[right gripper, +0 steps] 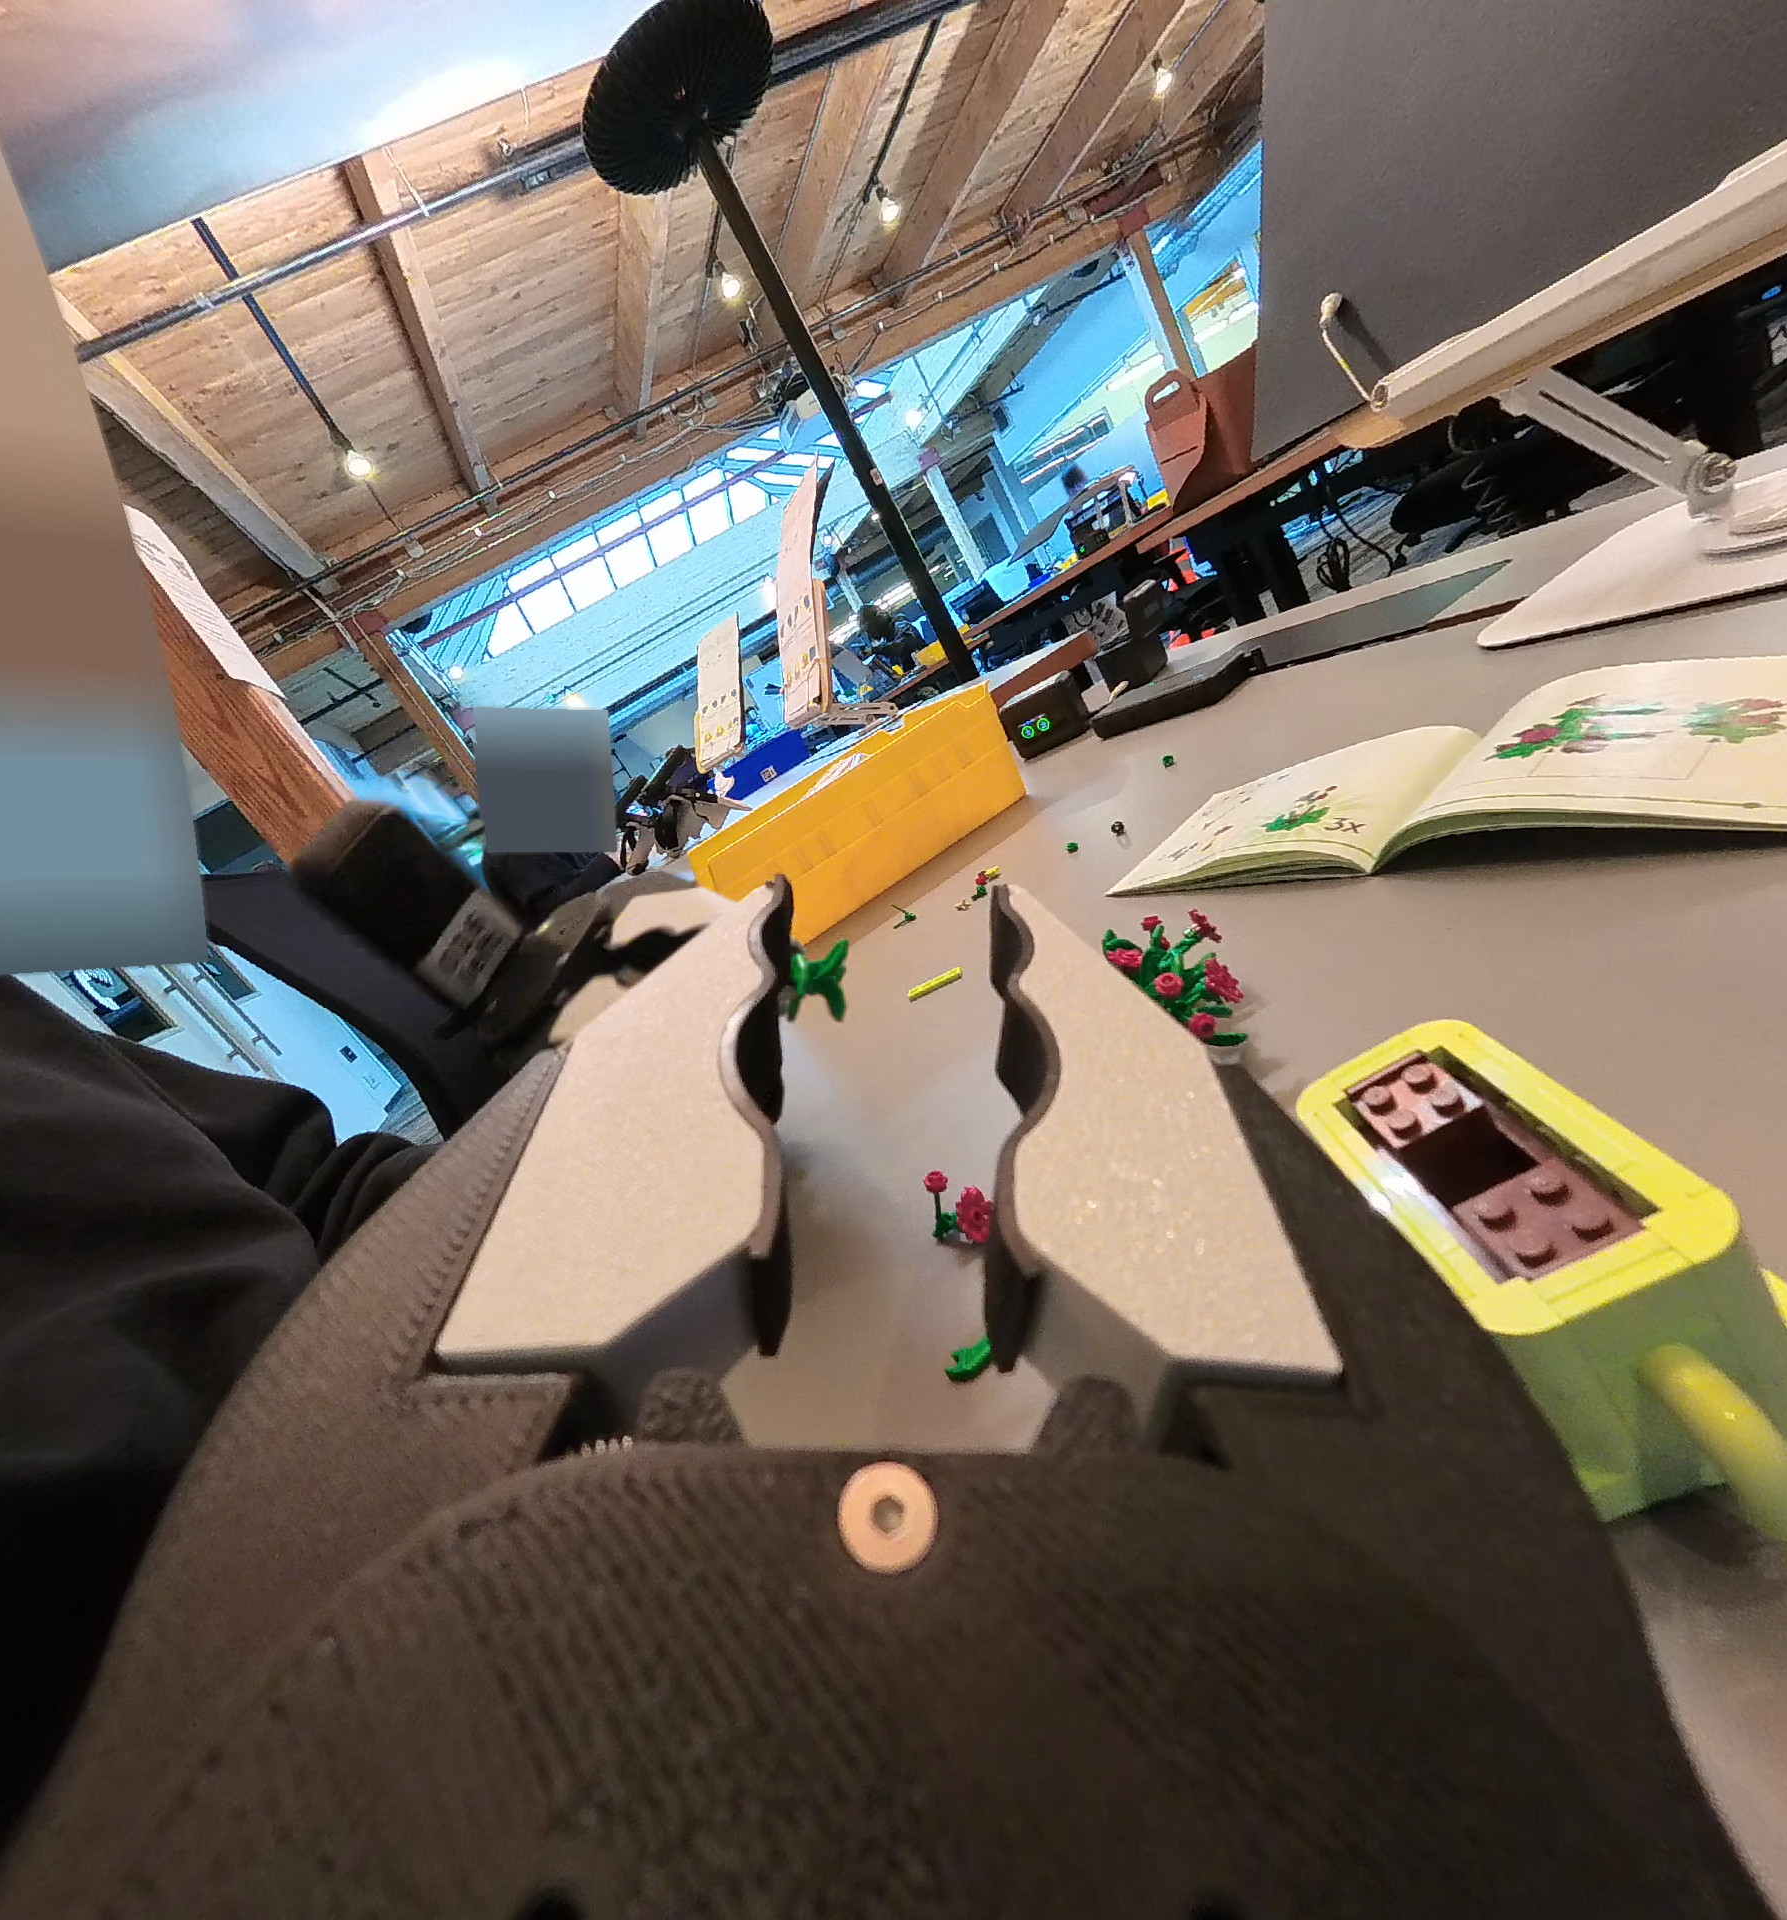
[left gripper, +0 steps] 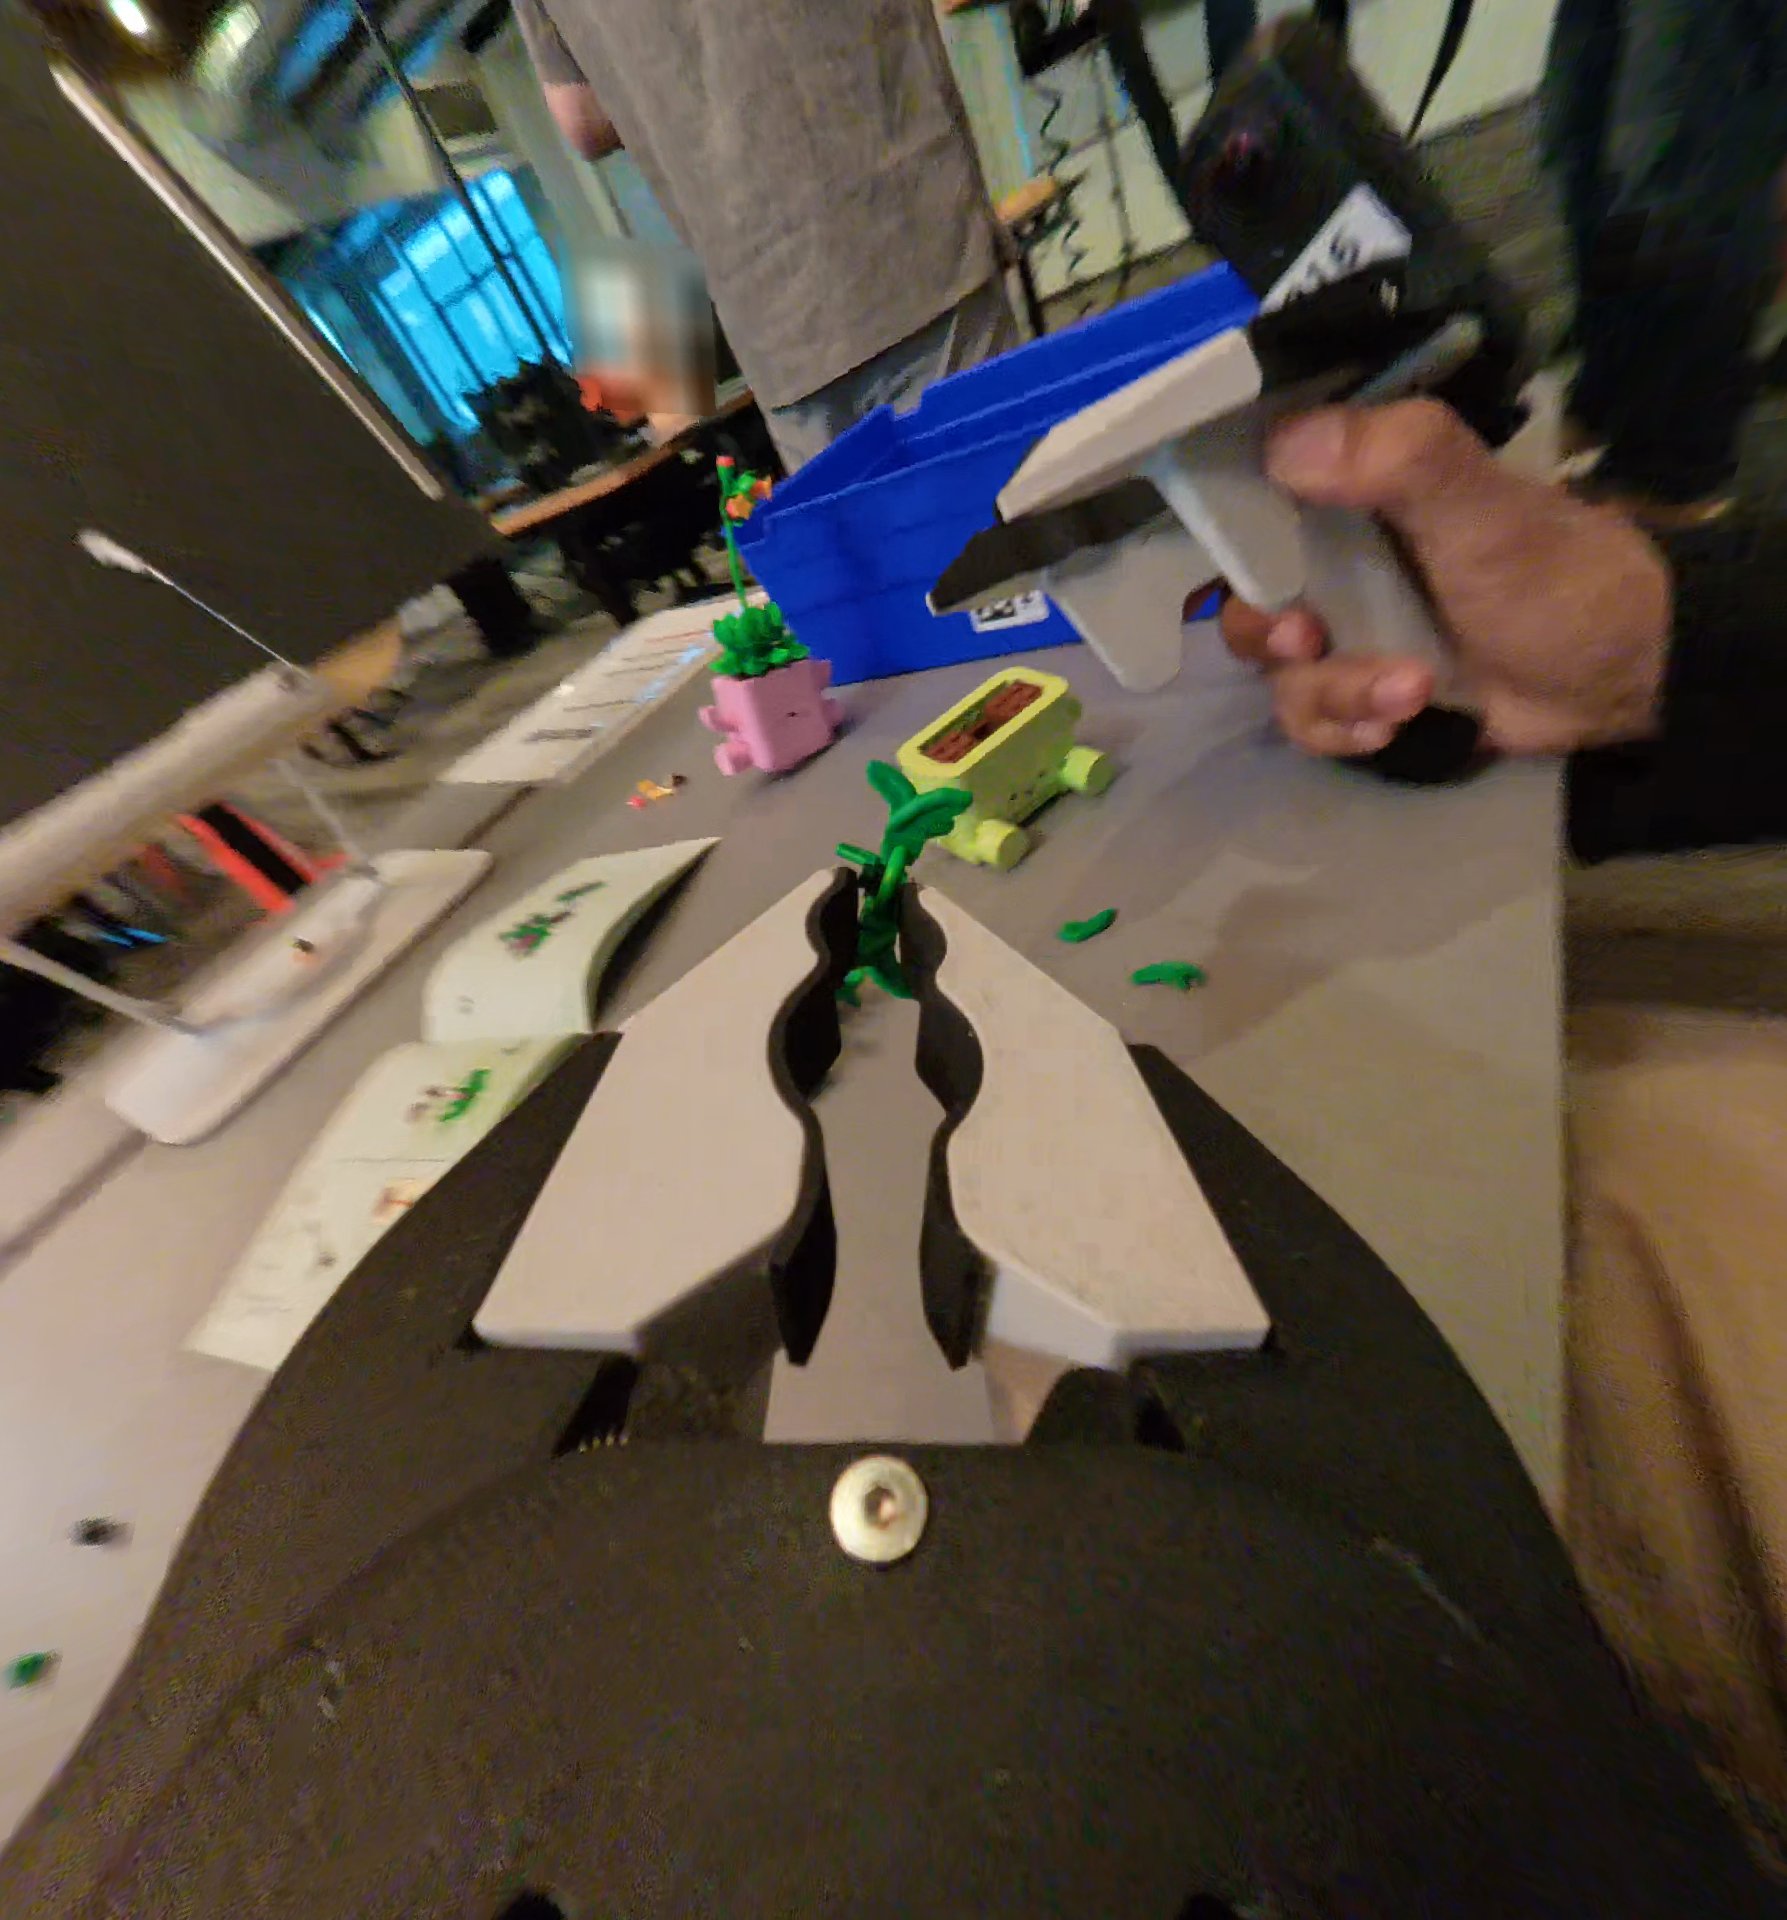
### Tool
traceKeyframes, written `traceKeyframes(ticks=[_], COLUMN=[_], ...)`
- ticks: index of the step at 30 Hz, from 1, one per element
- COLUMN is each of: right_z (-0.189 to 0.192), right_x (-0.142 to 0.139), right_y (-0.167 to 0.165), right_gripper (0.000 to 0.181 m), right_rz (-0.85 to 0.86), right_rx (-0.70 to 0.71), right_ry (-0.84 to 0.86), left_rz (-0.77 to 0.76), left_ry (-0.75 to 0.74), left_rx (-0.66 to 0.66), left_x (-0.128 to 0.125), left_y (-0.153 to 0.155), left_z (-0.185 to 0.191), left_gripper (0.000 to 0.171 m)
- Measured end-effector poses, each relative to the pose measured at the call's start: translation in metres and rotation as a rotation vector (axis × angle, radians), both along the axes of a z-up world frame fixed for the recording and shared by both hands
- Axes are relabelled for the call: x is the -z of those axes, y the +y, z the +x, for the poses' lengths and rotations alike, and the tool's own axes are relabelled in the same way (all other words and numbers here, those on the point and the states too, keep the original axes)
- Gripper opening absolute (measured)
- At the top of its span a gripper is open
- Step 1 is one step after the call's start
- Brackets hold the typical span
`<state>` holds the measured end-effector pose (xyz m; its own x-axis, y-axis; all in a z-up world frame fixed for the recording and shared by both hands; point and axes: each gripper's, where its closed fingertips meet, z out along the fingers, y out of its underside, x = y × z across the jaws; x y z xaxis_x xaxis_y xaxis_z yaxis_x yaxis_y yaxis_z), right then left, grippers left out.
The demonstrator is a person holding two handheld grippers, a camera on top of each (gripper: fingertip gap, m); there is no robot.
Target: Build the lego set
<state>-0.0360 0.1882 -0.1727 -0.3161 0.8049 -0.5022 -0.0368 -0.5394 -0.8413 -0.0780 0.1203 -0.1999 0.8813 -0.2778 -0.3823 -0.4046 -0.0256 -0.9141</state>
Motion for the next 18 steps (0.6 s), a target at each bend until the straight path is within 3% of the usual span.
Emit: traceKeyframes(ticks=[8, 18], right_z=[0.0, 0.0], right_x=[0.0, 0.0], right_y=[0.0, -0.001], right_gripper=[0.037, 0.038], right_rz=[0.0, -0.001], right_rx=[0.0, -0.006], right_ry=[0.001, -0.001], left_rz=[0.178, 0.185], left_ry=[0.406, 0.621], left_rx=[-0.121, -0.127], left_x=[0.002, 0.015], left_y=[0.001, 0.002], left_z=[-0.003, 0.0], left_gripper=[0.005, 0.005])
